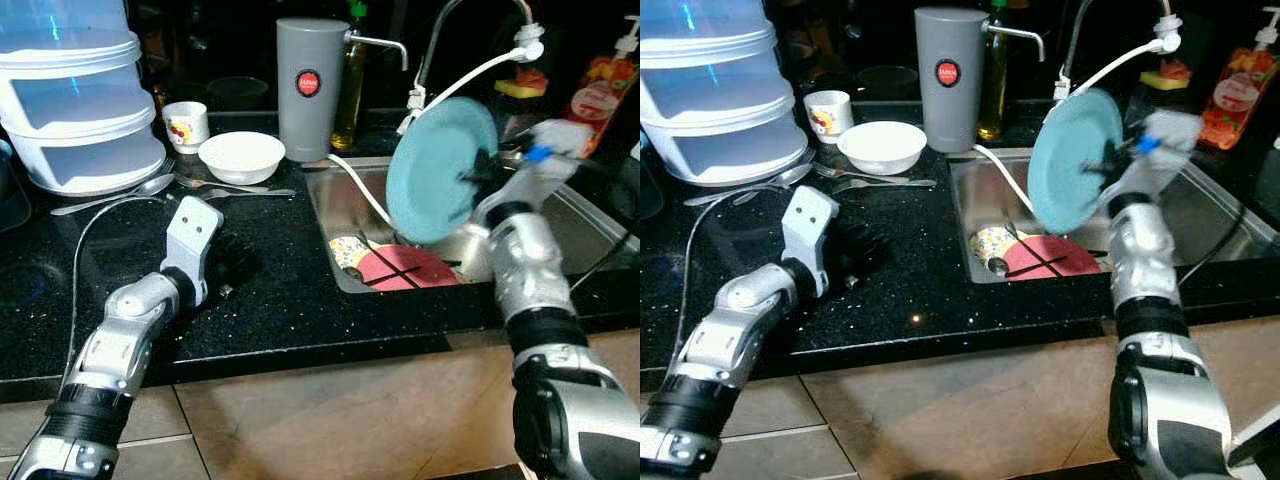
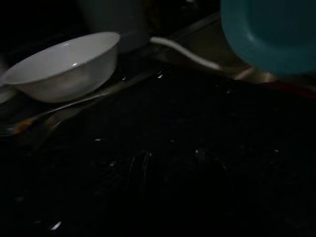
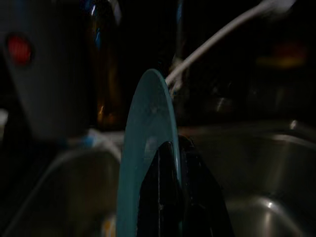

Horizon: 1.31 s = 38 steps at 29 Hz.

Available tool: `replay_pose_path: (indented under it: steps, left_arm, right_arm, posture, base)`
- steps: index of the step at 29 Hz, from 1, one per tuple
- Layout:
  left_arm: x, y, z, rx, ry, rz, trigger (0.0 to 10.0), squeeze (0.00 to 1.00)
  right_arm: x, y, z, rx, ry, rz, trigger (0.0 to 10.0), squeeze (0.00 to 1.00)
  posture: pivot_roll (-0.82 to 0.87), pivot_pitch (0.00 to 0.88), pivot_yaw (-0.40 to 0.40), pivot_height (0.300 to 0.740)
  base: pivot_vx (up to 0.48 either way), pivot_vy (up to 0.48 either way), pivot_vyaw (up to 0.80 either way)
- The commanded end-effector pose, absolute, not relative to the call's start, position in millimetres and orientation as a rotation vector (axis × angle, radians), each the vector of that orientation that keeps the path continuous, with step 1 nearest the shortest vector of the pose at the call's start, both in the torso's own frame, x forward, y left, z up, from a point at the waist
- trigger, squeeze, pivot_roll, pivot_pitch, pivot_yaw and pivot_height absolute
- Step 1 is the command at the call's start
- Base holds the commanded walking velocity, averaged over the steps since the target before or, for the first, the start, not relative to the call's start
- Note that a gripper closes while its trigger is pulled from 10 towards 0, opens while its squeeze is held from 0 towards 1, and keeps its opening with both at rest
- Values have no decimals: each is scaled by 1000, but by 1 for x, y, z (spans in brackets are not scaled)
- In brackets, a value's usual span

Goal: Kitchen organization

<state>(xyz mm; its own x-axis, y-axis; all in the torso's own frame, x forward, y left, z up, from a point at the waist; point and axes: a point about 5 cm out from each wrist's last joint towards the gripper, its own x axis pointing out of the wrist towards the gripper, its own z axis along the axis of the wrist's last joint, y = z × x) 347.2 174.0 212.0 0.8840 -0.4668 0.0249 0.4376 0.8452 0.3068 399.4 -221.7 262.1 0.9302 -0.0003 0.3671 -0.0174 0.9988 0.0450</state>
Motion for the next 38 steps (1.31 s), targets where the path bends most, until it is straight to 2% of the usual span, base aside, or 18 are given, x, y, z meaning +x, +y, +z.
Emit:
replay_pose_path:
  steps: [1,2,3,6,7,12,14,16,17,19,21,23,25,27,30,32,33,38]
  left_arm:
    - [344,176,207,312,-67,-456,10000,0]
    - [344,176,207,312,-67,-456,10000,0]
    - [343,177,206,309,-64,-443,10000,0]
    - [342,181,206,301,-47,-393,10000,0]
    - [342,183,207,285,-42,-363,10000,0]
    - [341,187,208,277,-38,-312,10000,0]
    - [340,190,210,267,-54,-288,10000,0]
    - [337,192,218,210,-105,-288,10000,0]
    - [337,192,218,210,-105,-288,10000,0]
    - [333,188,230,119,-183,-334,10000,0]
    - [330,186,235,76,-213,-356,10000,0]
    - [319,176,243,-53,-266,-507,10000,0]
    - [294,157,241,-122,-233,-797,10000,0]
    - [281,149,231,-65,-159,-917,10000,0]
    - [271,144,221,-9,-93,-1000,10000,0]
    - [249,140,193,39,121,-1170,10000,0]
    - [249,140,193,39,121,-1170,10000,0]
    - [220,152,148,110,494,-1249,10000,0]
  right_arm:
    - [400,-219,255,21,-358,29,10000,0]
    - [400,-219,255,21,-358,29,10000,0]
    - [400,-219,251,9,-343,35,10000,1000]
    - [400,-219,245,-16,-323,15,10000,1000]
    - [400,-220,246,-13,-337,-1,10000,8]
    - [399,-224,255,73,-389,-18,10000,0]
    - [399,-226,259,194,-416,-8,10000,0]
    - [399,-223,270,456,-462,87,10000,0]
    - [399,-223,270,456,-462,87,10000,0]
    - [397,-212,278,635,-470,265,10000,0]
    - [396,-206,281,684,-461,343,10000,0]
    - [385,-186,279,740,-390,616,10000,0]
    - [360,-164,261,678,-255,921,10000,0]
    - [346,-155,243,585,-147,1034,10000,0]
    - [335,-148,228,529,-59,1108,10000,0]
    - [316,-143,200,472,86,1210,10000,0]
    - [316,-143,200,472,86,1210,10000,0]
    - [290,-145,164,434,318,1296,10000,0]
  posture:
    - [99,75,-25,740]
    - [99,75,-25,740]
    - [99,68,-26,740]
    - [99,62,-27,740]
    - [97,59,-28,740]
    - [95,52,-31,740]
    - [96,49,-33,740]
    - [96,46,-35,740]
    - [96,46,-35,740]
    - [90,40,-33,740]
    - [90,40,-33,740]
    - [85,37,-31,740]
    - [82,32,-31,740]
    - [81,32,-33,740]
    - [81,32,-36,740]
    - [81,32,-36,740]
    - [81,32,-36,740]
    - [76,36,-35,740]
  base:
    - [0,0,0]
    - [0,0,0]
    - [0,0,0]
    - [0,0,0]
    - [0,0,0]
    - [0,0,0]
    - [0,0,0]
    - [0,0,0]
    - [0,0,0]
    - [0,0,0]
    - [0,0,0]
    - [0,0,0]
    - [0,0,0]
    - [0,0,0]
    - [0,0,0]
    - [0,0,0]
    - [0,0,0]
    - [0,0,0]
